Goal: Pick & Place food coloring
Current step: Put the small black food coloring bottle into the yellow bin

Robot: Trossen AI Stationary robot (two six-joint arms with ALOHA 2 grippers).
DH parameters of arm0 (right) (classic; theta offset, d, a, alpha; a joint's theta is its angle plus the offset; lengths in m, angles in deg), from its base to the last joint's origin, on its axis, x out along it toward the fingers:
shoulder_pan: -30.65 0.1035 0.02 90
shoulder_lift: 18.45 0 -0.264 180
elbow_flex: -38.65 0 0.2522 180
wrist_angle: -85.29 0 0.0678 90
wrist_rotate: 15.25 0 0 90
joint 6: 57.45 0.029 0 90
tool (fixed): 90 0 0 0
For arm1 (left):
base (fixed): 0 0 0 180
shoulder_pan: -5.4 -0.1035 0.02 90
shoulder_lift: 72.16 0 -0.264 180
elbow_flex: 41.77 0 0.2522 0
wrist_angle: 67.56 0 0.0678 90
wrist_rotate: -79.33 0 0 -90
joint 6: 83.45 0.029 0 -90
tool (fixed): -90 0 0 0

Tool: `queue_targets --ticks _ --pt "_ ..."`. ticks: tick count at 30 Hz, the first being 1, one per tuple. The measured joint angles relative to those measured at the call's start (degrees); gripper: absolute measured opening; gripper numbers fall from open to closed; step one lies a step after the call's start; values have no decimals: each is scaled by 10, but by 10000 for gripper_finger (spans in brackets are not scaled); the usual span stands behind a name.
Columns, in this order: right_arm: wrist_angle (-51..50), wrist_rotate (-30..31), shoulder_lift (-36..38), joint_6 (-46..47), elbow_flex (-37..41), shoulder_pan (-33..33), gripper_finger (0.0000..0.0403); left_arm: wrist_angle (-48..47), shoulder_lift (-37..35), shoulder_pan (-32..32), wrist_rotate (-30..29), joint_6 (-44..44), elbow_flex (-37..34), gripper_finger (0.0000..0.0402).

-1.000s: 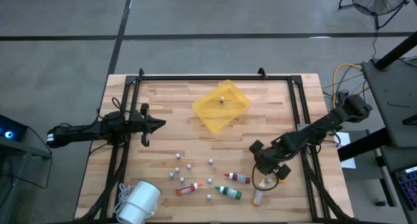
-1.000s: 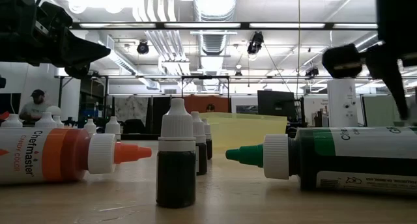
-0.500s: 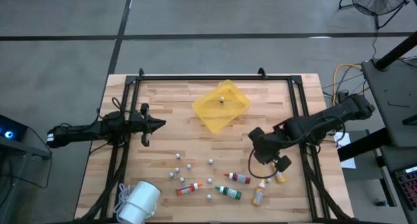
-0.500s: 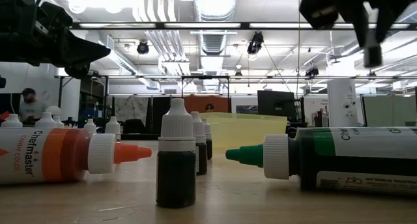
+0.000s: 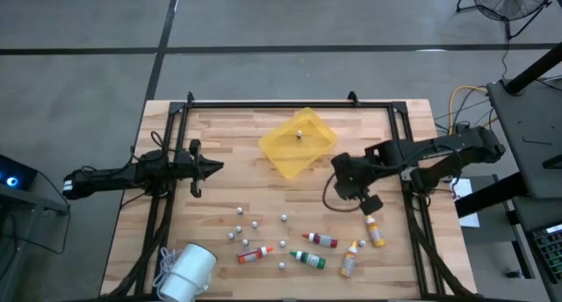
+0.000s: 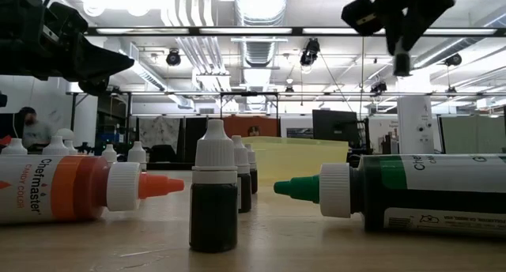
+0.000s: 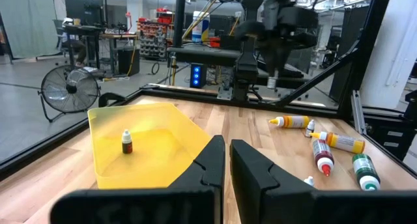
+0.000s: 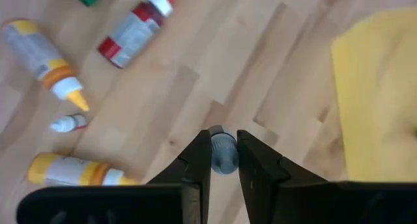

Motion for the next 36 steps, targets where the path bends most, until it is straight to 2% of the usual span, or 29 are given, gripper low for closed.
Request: queue_targets --ticks 8,13,20,29,36 --pt "12 0 -3 -15 -1 -97 49 0 0 0 0 0 0 0" --pt "56 0 -3 -9 -1 -155 50 0 0 0 0 0 0 0" --pt "110 0 -5 86 -1 -220 50 0 0 0 0 0 0 0" --pt "154 -1 -5 194 -1 -267 50 0 0 0 0 0 0 0" --pt "167 -1 -5 211 -3 -296 50 0 0 0 0 0 0 0"
